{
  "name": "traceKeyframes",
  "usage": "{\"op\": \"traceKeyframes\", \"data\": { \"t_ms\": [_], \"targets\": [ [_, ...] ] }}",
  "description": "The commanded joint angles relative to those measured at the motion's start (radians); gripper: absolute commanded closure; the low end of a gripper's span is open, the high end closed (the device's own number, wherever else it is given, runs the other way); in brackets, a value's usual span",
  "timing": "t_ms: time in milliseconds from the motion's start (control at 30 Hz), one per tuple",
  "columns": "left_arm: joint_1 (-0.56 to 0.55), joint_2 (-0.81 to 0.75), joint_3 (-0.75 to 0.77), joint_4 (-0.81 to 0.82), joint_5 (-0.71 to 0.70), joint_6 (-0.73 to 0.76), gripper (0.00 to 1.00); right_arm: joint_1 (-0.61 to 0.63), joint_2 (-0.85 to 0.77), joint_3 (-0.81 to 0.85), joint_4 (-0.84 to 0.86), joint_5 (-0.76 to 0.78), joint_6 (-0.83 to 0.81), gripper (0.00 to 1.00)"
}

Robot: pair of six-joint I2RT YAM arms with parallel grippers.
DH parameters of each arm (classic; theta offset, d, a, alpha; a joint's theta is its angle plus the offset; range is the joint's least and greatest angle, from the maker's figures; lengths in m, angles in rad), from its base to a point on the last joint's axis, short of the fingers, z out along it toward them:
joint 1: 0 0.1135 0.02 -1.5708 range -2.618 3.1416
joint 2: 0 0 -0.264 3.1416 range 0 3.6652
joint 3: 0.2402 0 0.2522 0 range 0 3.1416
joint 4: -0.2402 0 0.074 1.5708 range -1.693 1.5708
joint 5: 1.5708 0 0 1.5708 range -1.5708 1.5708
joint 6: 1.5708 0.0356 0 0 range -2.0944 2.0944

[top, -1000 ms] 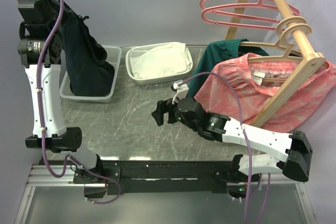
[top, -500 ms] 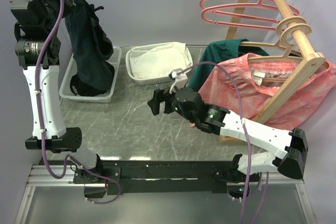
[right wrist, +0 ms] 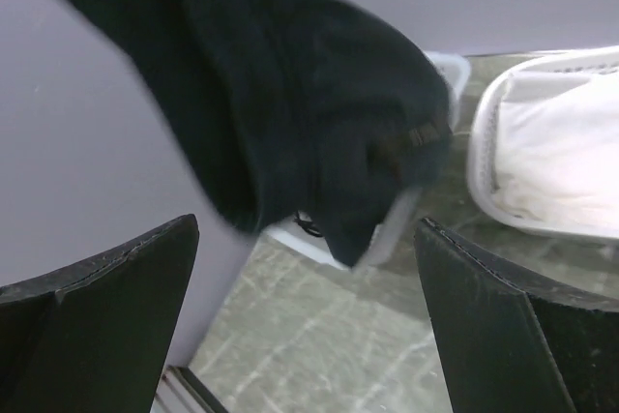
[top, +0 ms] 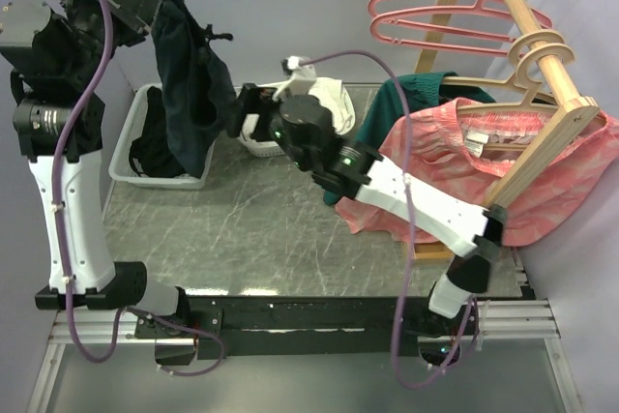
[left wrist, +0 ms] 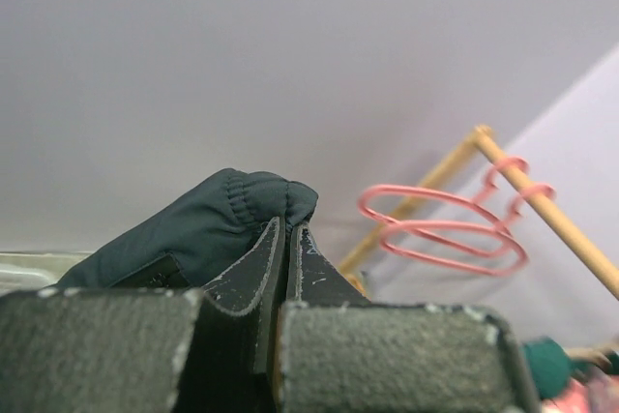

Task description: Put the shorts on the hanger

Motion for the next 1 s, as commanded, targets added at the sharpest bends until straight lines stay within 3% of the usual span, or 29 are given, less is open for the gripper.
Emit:
{"op": "traceKeyframes", "data": {
  "t_ms": [0,100,200,267,367,400,500,533,733,967],
  "targets": [
    [-0.058,-0.066,-0.041,0.081,0.043,-0.011,0.99,0.000,0.119,0.134,-0.057,0.012,0.086,0.00],
    [-0.106,-0.101,-0.102,0.075,0.030,-0.001,0.99,0.015,0.165,0.151,-0.068,0.007,0.110,0.00],
    [-0.150,-0.144,-0.168,0.077,0.013,0.012,0.99,0.030,0.142,0.074,-0.048,0.026,0.132,0.00],
    [-0.176,-0.181,-0.216,0.078,-0.001,0.010,0.99,0.038,0.116,-0.001,-0.049,0.046,0.143,0.05],
    [-0.184,-0.227,-0.260,0.070,-0.025,0.009,0.99,0.050,0.031,-0.123,-0.059,0.098,0.152,0.33],
    [-0.184,-0.236,-0.268,0.060,-0.035,0.009,0.99,0.062,-0.027,-0.190,-0.059,0.119,0.150,0.60],
    [-0.184,-0.262,-0.285,0.051,-0.049,0.010,0.99,0.076,-0.136,-0.268,-0.091,0.187,0.140,0.96],
    [-0.184,-0.267,-0.285,0.046,-0.055,0.013,0.99,0.079,-0.161,-0.271,-0.109,0.217,0.135,1.00],
    [-0.184,-0.328,-0.316,-0.002,-0.101,0.039,0.98,0.076,-0.322,-0.208,-0.213,0.326,0.005,1.00],
    [-0.184,-0.443,-0.539,0.018,-0.177,0.022,0.95,0.076,-0.244,0.066,-0.357,0.311,-0.163,1.00]
  ]
}}
